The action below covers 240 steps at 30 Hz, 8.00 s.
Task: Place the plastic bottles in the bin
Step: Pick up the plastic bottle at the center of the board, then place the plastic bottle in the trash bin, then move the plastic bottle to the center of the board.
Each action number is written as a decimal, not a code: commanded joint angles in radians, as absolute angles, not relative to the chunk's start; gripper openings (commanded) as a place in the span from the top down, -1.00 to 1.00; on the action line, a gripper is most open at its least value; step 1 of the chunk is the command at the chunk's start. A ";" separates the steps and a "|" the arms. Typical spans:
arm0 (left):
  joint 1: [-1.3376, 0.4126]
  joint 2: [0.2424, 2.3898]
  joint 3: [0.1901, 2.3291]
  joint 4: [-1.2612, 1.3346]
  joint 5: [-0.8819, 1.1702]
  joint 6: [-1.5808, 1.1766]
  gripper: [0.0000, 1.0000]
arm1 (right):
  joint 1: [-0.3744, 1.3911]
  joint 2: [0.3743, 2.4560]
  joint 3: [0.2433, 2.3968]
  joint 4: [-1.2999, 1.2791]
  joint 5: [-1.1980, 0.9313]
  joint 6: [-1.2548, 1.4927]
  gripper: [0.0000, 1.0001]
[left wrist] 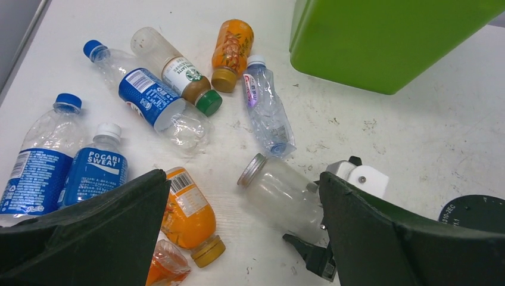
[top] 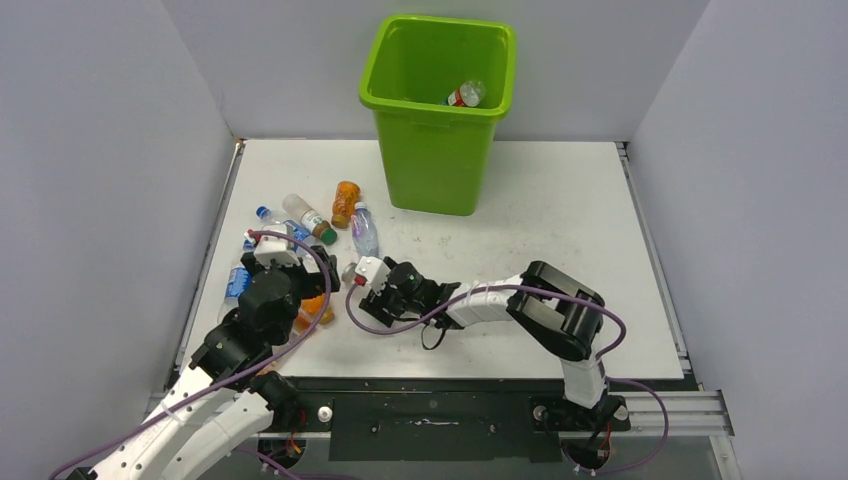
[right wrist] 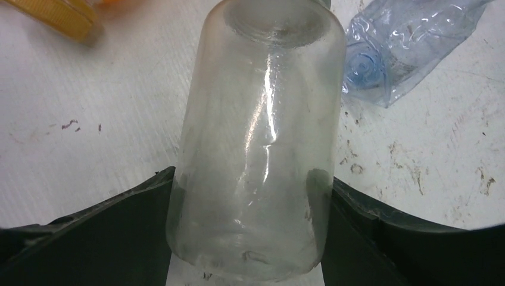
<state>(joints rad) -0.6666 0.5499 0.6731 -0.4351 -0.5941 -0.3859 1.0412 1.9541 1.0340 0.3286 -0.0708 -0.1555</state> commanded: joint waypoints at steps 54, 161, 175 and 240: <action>-0.684 0.765 0.487 0.516 0.261 -0.871 -0.69 | 1.298 1.148 0.227 1.219 0.208 0.183 0.46; -0.701 1.100 1.486 0.184 -0.085 -0.027 1.00 | 1.319 0.707 0.257 0.363 0.539 0.471 -0.79; -0.528 1.714 1.878 0.707 0.024 -0.144 1.00 | 1.322 0.655 0.267 0.217 0.668 0.485 -0.79; -0.578 0.317 0.579 -0.191 -0.515 -0.348 -0.93 | 0.908 2.082 1.260 0.411 0.167 0.564 -0.88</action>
<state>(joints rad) -0.5682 0.3355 0.5770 -0.2256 -0.5484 -0.3298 0.9264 2.0373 1.1572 0.4046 0.1967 0.5663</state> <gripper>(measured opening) 0.962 0.942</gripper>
